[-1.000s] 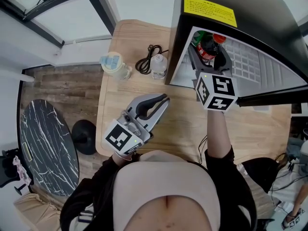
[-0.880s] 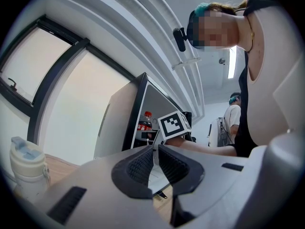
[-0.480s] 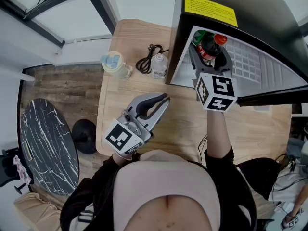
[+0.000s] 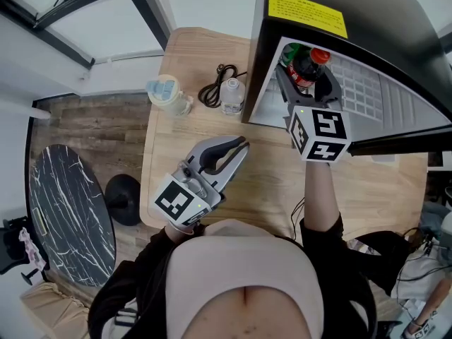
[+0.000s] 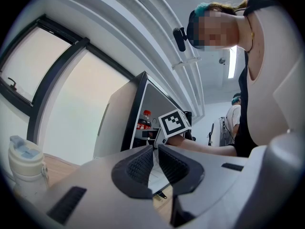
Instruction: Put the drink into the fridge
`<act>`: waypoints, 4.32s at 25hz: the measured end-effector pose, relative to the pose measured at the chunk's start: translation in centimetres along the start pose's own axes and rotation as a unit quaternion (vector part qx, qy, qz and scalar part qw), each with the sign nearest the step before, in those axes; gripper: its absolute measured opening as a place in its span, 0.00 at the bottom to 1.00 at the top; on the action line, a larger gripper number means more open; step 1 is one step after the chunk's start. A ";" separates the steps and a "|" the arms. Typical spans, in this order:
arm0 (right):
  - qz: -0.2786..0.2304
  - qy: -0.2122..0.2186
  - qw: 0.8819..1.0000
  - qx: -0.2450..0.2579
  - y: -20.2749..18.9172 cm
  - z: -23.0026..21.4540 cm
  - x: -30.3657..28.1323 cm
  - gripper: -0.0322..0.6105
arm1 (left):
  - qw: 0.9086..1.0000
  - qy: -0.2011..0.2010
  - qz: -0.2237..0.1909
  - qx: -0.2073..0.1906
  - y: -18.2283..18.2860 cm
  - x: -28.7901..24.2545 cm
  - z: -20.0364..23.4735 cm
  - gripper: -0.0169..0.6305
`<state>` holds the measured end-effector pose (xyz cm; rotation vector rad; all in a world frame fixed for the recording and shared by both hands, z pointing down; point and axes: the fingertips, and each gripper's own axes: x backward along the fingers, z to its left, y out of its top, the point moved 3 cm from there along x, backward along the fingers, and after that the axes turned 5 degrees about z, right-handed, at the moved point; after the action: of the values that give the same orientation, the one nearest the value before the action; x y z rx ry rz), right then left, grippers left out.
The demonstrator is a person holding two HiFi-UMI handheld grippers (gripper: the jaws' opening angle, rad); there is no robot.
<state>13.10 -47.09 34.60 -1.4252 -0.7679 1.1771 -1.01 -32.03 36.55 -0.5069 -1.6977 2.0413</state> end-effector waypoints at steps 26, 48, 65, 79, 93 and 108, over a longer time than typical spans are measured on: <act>0.005 0.013 1.000 -0.003 0.3 0.9 0.0 0.56 | 1.000 -0.007 0.005 0.005 -0.3 -0.6 0.0 0.09; -0.022 -0.011 1.000 0.009 0.0 0.8 0.8 0.56 | 1.000 -0.004 0.008 0.008 -0.5 -0.6 -0.1 0.09; -0.043 -0.019 0.999 -0.017 -0.6 1.3 6.4 0.56 | 1.000 -0.005 -0.004 -0.002 0.3 0.3 -2.6 0.09; -0.082 0.004 0.995 -0.055 -0.5 3.8 17.1 0.56 | 0.999 -0.011 -0.020 -0.023 1.5 2.0 -7.6 0.09; -0.081 0.028 0.995 -0.052 -4.1 6.8 25.2 0.30 | 0.999 -0.007 -0.030 -0.035 1.0 4.3 -14.3 0.09; -0.092 0.075 0.992 -0.042 -6.5 9.8 31.3 0.11 | 0.999 0.022 -0.026 -0.036 -0.8 7.1 -19.9 0.09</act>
<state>14.31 -13.66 33.96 -1.4611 -0.8317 0.8959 3.76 -11.68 33.67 -0.5226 -1.7450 1.9251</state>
